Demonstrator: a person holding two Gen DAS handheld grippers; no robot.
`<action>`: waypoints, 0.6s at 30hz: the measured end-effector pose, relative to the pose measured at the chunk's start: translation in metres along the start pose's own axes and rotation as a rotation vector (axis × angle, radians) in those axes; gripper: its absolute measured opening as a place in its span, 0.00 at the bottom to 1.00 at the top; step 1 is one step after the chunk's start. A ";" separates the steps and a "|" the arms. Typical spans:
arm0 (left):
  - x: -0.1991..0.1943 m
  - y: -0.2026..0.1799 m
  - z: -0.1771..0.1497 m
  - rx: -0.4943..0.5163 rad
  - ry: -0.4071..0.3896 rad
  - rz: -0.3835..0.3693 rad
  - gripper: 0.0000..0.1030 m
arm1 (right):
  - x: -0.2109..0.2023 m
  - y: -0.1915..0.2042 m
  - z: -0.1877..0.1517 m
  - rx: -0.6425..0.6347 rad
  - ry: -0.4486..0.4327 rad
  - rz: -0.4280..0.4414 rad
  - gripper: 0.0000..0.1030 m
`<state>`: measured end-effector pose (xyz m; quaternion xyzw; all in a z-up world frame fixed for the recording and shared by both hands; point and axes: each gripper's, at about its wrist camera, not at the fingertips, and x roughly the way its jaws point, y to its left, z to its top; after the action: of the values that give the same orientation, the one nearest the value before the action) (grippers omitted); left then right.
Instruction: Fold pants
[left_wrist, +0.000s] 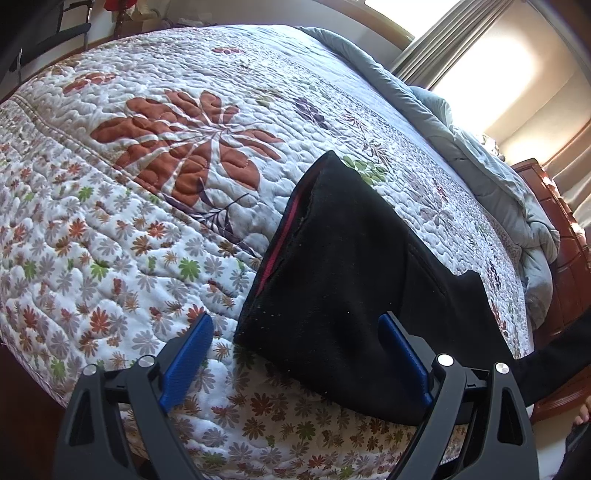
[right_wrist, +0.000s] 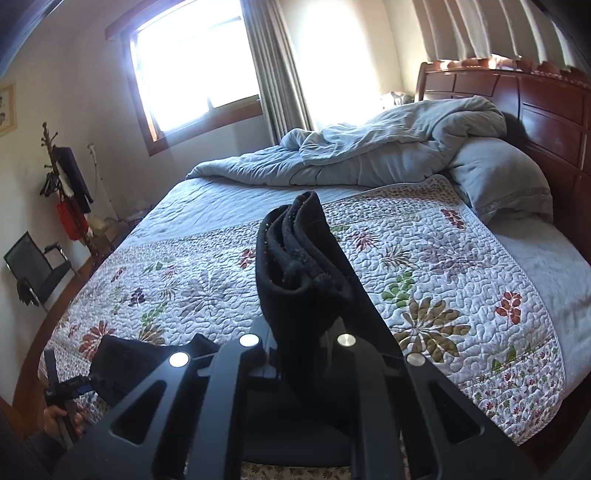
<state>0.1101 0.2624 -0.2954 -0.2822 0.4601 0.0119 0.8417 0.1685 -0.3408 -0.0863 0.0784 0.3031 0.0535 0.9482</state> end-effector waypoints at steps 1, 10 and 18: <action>0.000 0.000 0.000 0.000 -0.001 -0.001 0.88 | 0.002 0.003 -0.001 -0.008 0.003 -0.001 0.09; -0.005 0.006 0.000 -0.006 -0.007 -0.010 0.88 | 0.028 0.062 -0.021 -0.249 0.048 -0.096 0.09; -0.007 0.007 -0.001 -0.009 -0.011 -0.012 0.88 | 0.059 0.112 -0.054 -0.460 0.107 -0.139 0.09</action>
<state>0.1030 0.2698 -0.2936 -0.2887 0.4539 0.0106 0.8429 0.1792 -0.2160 -0.1431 -0.1634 0.3373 0.0596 0.9252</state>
